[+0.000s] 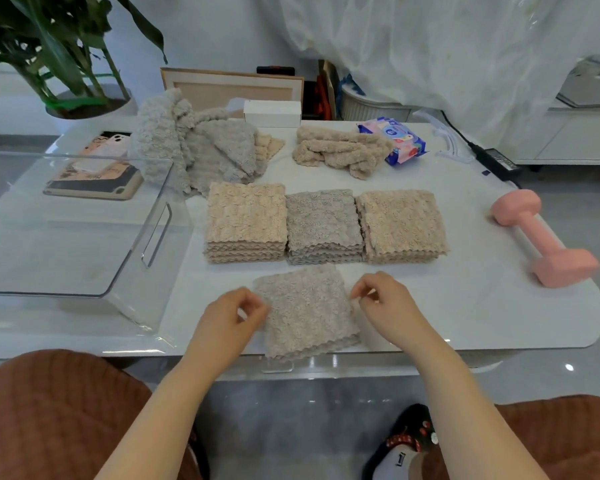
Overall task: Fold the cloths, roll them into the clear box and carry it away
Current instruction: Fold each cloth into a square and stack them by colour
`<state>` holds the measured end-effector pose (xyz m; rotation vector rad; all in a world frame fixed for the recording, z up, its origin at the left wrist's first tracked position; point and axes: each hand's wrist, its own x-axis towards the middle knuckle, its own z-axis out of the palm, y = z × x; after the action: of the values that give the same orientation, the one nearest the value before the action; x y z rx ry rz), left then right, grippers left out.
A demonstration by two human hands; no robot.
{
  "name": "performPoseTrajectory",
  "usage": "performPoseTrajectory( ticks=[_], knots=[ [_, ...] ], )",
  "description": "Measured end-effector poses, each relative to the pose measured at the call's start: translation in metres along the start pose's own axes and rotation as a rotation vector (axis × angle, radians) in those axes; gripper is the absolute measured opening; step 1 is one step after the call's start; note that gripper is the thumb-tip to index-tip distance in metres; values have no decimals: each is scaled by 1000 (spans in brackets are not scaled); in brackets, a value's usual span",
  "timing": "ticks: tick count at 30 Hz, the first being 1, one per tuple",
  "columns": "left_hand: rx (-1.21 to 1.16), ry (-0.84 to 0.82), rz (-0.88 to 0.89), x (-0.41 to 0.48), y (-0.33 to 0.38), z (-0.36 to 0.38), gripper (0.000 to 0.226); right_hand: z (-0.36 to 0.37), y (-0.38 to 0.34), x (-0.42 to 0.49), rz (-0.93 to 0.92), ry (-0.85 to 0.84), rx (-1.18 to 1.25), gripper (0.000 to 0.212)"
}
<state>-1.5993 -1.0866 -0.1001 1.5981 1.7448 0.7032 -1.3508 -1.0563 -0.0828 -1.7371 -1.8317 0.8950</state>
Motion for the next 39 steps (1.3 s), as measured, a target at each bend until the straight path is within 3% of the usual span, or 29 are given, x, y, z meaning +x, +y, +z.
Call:
performPoseTrajectory(
  ticks=[3,5,8,12,15,18,20,23,29,32,39],
  knots=[
    [249,170,237,13,3,16,36,16,-6,10,-165,-45,-92,37],
    [484,102,326,16,-1,32,55,32,1,14,-242,-122,-227,47],
    [656,-118,245,9,-15,57,77,53,24,10,-266,-202,-421,52],
    [727,-90,205,2,-24,62,67,59,37,7,-259,-215,-478,53],
    [665,-46,205,1,-23,58,76,55,31,8,-233,-173,-242,48],
    [466,135,66,-7,-10,53,76,48,19,2,-48,104,200,21],
    [328,180,-79,-10,-3,48,72,41,13,2,90,208,252,5],
    [195,128,-170,-5,5,48,62,39,10,4,167,89,222,21],
    [-68,152,50,-6,16,61,49,47,8,-5,27,-67,98,28],
    [-140,167,191,-7,26,58,41,32,6,-7,-37,-100,213,32],
    [-13,297,456,76,95,20,44,-31,-28,55,-344,429,73,35]
  ],
)
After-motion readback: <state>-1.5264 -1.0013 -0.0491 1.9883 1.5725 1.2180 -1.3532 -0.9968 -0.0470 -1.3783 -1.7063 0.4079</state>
